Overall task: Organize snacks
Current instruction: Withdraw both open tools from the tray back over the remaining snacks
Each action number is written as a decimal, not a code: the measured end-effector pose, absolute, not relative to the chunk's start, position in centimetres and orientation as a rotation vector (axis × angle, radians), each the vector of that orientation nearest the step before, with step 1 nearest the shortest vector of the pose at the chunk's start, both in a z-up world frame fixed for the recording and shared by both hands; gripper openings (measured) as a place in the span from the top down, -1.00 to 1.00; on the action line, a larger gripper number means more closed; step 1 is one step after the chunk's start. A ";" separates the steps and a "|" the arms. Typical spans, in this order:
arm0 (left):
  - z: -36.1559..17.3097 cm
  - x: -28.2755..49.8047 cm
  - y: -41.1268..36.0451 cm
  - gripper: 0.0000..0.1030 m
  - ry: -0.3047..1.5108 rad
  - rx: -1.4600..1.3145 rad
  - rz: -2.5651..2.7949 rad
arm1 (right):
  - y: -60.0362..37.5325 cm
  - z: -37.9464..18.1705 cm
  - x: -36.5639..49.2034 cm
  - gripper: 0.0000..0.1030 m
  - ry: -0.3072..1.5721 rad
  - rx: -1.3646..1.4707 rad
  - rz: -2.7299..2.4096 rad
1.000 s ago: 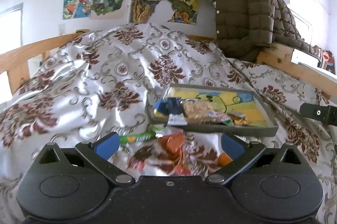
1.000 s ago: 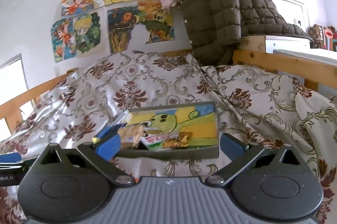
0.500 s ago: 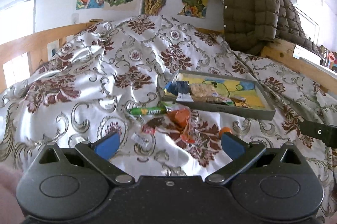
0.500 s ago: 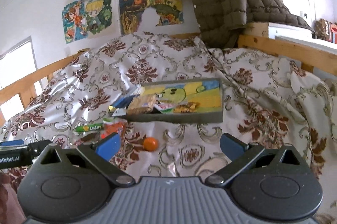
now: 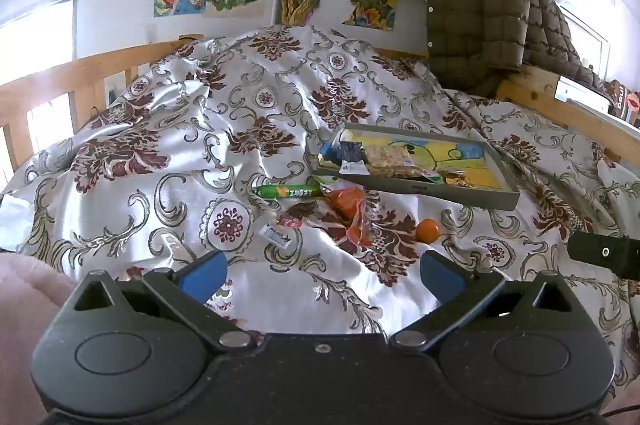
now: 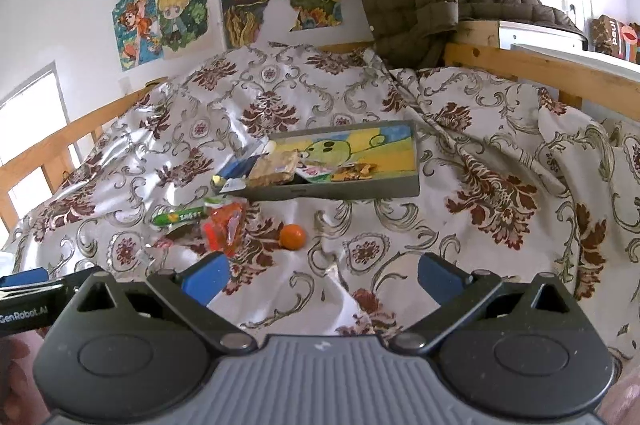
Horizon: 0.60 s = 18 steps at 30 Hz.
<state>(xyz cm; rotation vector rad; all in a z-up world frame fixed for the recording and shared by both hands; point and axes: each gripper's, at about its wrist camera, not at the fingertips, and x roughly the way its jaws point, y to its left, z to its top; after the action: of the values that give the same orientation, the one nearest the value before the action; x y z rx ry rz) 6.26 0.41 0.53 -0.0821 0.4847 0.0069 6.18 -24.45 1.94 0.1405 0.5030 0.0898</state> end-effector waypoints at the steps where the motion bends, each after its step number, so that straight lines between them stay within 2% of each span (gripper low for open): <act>1: 0.5 6.1 0.4 -0.99 0.485 -0.083 0.008 | -24.3 1.9 6.1 -1.00 0.505 0.138 0.090; 18: 0.7 6.2 0.2 -0.99 0.491 -0.073 0.020 | -23.3 1.8 6.2 -1.00 0.525 0.112 0.105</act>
<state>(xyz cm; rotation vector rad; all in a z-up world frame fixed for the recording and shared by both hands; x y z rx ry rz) 6.21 0.22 0.69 -0.0732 0.4913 0.0205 6.16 -23.25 1.81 0.1125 0.5249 0.1048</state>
